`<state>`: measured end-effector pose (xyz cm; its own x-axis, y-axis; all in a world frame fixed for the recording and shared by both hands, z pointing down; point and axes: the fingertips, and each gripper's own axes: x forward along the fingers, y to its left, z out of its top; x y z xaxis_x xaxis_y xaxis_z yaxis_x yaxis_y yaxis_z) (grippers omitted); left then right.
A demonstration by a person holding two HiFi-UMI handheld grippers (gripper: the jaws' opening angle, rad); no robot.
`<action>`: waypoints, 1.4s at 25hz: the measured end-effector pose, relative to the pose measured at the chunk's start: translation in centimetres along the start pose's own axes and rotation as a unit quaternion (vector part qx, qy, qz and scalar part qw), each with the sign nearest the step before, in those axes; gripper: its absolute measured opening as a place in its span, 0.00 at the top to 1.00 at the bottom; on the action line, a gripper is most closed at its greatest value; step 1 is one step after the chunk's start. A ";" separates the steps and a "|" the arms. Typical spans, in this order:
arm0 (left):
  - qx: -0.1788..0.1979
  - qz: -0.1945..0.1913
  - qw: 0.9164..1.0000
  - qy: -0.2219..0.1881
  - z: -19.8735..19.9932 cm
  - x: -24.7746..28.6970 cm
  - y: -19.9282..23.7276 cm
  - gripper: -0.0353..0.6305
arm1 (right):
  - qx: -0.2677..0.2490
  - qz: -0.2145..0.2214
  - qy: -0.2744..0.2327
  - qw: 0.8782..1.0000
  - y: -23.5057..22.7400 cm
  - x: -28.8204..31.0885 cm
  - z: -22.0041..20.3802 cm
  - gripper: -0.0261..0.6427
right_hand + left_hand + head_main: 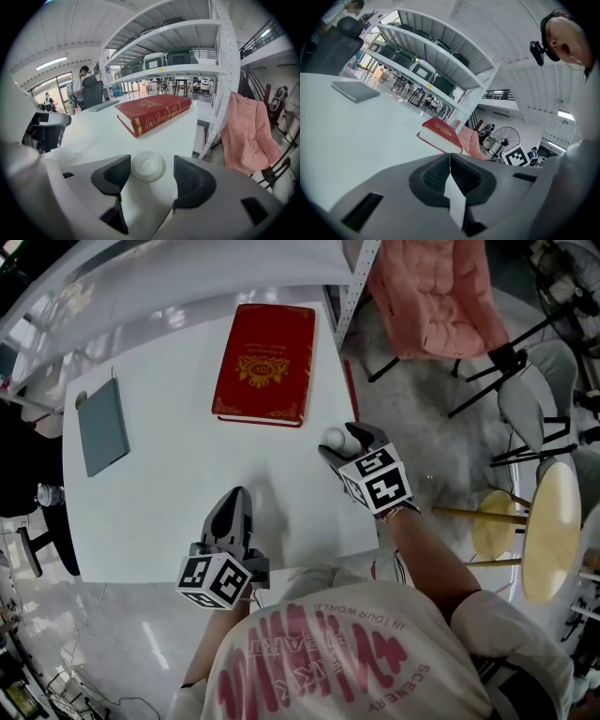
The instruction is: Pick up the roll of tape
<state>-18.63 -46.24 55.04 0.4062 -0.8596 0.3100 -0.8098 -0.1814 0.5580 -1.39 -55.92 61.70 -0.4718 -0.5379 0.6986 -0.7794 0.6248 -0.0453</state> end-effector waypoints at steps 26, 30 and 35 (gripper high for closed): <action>-0.014 0.000 1.000 -0.003 -0.9 -1.9 -1.5 0.91 | 0.036 -0.005 0.016 0.999 1.5 -2.1 -1.9 0.64; -0.002 -0.010 1.000 -0.006 -0.9 -2.5 -3.2 0.91 | 0.044 0.000 0.021 0.999 2.4 -3.7 -3.2 0.64; 0.018 -0.024 0.999 -0.015 -1.3 -3.7 -5.6 0.91 | 0.050 0.005 0.021 0.999 3.7 -6.0 -4.7 0.64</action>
<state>-15.04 -41.45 51.76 0.4333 -0.8629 0.2601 -0.8045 -0.2402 0.5432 0.45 -47.73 60.69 -0.4635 -0.5069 0.7268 -0.8135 0.5687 -0.1222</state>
